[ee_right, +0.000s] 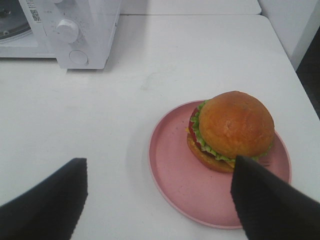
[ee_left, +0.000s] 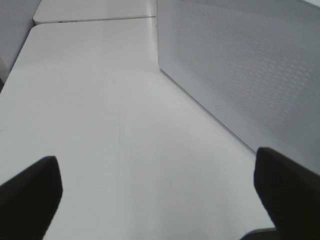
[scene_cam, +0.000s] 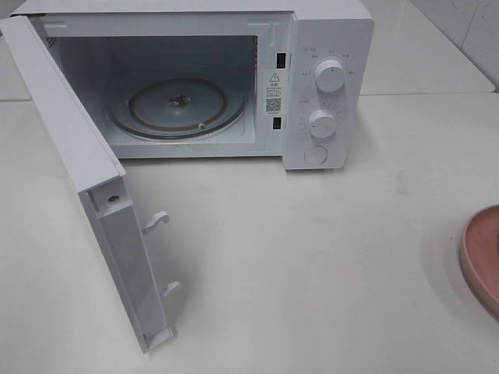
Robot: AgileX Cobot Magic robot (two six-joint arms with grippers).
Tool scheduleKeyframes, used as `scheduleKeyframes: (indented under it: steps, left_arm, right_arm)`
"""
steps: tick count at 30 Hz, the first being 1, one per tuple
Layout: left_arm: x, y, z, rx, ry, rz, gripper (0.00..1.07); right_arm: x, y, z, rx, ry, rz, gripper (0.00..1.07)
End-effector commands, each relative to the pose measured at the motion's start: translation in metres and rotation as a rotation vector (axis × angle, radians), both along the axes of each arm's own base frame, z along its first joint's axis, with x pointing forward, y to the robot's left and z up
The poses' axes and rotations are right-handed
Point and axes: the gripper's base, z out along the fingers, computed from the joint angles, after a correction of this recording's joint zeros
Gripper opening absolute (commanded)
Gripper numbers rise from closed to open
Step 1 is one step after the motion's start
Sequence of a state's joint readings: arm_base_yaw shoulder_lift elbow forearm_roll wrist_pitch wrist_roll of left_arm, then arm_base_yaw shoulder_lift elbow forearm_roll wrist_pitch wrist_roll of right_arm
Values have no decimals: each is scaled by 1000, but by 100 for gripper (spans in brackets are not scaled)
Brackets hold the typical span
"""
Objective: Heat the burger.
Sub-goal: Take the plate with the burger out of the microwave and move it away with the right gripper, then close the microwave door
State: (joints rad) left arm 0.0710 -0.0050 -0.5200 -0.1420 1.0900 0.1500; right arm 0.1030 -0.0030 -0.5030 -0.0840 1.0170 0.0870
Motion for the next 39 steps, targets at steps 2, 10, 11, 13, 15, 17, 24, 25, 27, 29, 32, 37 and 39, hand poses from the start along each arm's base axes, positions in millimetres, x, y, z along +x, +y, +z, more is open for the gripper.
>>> scheduleKeyframes:
  steps: [2, 10, 11, 13, 15, 17, 24, 25, 27, 29, 32, 37, 39]
  left_arm:
    - [-2, 0, 1, -4, -33, 5, 98]
    - [-2, 0, 1, -5, -32, 5, 98]
    - [-2, 0, 1, -5, -32, 5, 98]
    - [-2, 0, 1, -5, -32, 5, 98]
    - [-2, 0, 1, -5, -32, 5, 98]
    - [-2, 0, 1, -5, -32, 5, 98]
    - [-2, 0, 1, -5, -32, 5, 98]
    - [-2, 0, 1, -5, -32, 5, 98]
    - [-2, 0, 1, -5, -32, 5, 98]
    - [-2, 0, 1, -5, -32, 5, 98]
    - [-2, 0, 1, -5, -32, 5, 98]
    - [-2, 0, 1, -5, -32, 5, 98]
    - [-2, 0, 1, -5, -32, 5, 98]
  right_arm:
    - [-3, 1, 0, -5, -42, 5, 76]
    - [-3, 1, 0, -6, -42, 4, 76]
    - [-3, 1, 0, -6, -42, 4, 76]
    - [-3, 1, 0, -5, -42, 5, 76]
    - [-3, 1, 0, -5, -42, 5, 76]
    - [-3, 1, 0, -5, -42, 5, 76]
    - [-3, 1, 0, -5, -42, 5, 76]
    - [-3, 1, 0, -5, -42, 5, 76]
    - [-3, 1, 0, -5, -42, 5, 76]
    - [-3, 1, 0, -5, -42, 5, 76]
    - [-3, 1, 0, -5, -42, 5, 76]
    - [-3, 1, 0, -5, -42, 5, 76]
    - [-3, 1, 0, -5, -42, 5, 76]
